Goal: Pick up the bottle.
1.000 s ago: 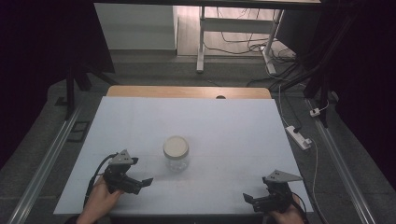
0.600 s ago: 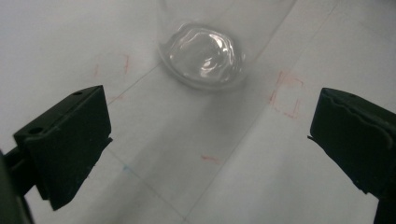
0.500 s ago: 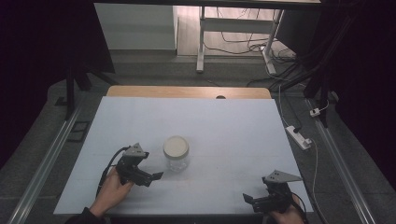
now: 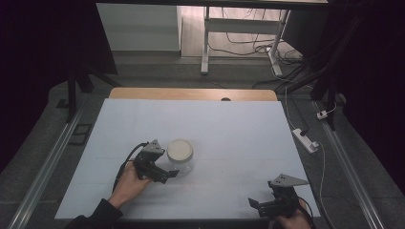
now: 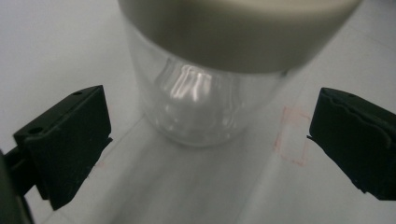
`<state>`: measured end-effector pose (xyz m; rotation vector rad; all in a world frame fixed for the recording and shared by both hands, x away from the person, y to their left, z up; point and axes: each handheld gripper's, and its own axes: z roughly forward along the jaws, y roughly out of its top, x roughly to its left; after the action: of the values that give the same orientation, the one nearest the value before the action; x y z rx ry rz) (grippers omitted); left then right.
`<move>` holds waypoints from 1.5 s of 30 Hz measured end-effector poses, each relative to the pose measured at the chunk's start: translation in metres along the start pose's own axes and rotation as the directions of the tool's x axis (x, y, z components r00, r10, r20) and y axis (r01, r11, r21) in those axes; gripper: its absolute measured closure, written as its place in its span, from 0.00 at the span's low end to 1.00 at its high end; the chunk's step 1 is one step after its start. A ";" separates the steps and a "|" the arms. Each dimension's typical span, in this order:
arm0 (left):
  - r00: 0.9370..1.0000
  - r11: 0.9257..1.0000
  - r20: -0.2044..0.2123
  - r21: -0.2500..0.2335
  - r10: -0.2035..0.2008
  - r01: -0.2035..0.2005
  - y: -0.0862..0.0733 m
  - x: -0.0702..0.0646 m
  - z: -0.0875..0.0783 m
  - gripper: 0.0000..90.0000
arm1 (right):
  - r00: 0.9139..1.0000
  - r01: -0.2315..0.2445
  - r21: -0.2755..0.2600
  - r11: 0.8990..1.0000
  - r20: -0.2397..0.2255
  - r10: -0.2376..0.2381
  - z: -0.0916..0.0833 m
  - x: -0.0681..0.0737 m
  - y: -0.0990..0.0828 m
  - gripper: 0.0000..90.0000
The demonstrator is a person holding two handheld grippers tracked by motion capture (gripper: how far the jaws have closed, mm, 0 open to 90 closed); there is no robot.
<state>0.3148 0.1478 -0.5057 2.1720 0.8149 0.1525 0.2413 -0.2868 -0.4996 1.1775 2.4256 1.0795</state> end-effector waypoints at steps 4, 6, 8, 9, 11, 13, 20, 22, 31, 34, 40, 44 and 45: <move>0.999 1.000 0.028 -0.005 0.026 -0.026 0.009 0.000 0.011 0.00 | 1.000 0.000 0.001 1.000 -0.001 0.000 0.000 0.000 0.000 0.00; 0.999 0.999 0.024 -0.006 0.039 -0.039 0.012 0.000 0.015 0.00 | 1.000 0.000 0.002 1.000 -0.002 0.000 0.000 0.000 0.000 0.00; 0.998 0.998 0.016 -0.010 0.056 -0.056 0.013 -0.001 0.019 0.00 | 1.000 0.000 0.003 1.000 -0.003 0.000 0.000 0.000 0.000 0.00; 0.998 0.998 0.022 -0.011 0.065 -0.064 0.014 0.000 0.020 0.00 | 1.000 0.000 0.003 1.000 -0.004 0.000 0.000 0.000 0.000 0.00; 0.997 0.997 0.022 -0.011 0.073 -0.072 0.015 0.001 0.023 0.00 | 1.000 -0.001 0.005 1.000 -0.007 0.001 0.000 0.000 0.000 0.00; 0.996 0.997 0.026 -0.010 0.082 -0.081 0.016 0.002 0.026 0.00 | 1.000 -0.001 0.006 1.000 -0.007 0.001 0.000 0.000 0.000 0.00; 0.995 0.995 0.003 -0.015 0.102 -0.102 0.017 0.003 0.031 0.00 | 1.000 0.002 0.011 1.000 -0.009 -0.002 0.001 0.000 0.000 0.00; 0.995 0.995 0.003 -0.030 0.098 -0.098 0.017 0.004 0.032 0.02 | 1.000 0.003 0.011 1.000 -0.009 -0.003 0.001 0.000 0.000 0.00; 0.992 0.991 0.004 -0.029 0.129 -0.128 0.017 0.004 0.031 0.07 | 1.000 0.009 0.015 1.000 -0.011 -0.009 0.001 0.000 0.000 0.00; 0.991 0.990 0.003 -0.047 0.132 -0.132 0.016 0.004 0.031 0.08 | 1.000 0.010 0.018 1.000 -0.011 -0.010 0.002 0.001 0.000 0.00; 0.990 0.989 -0.008 -0.039 0.140 -0.140 0.016 0.002 0.031 0.08 | 1.000 0.011 0.019 1.000 -0.009 -0.011 0.002 0.001 0.001 0.00; 0.991 0.991 -0.017 -0.018 0.131 -0.131 0.019 0.001 0.030 0.08 | 1.000 0.014 0.018 1.000 -0.009 -0.014 0.002 0.001 0.000 0.00; 0.992 0.992 -0.022 -0.016 0.127 -0.128 0.019 0.000 0.030 0.08 | 1.000 0.018 0.017 1.000 -0.010 -0.017 0.002 0.001 0.000 0.00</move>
<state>0.3355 0.1191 -0.5123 2.2093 0.6838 0.2461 0.2416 -0.2850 -0.5003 1.1567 2.4522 1.0639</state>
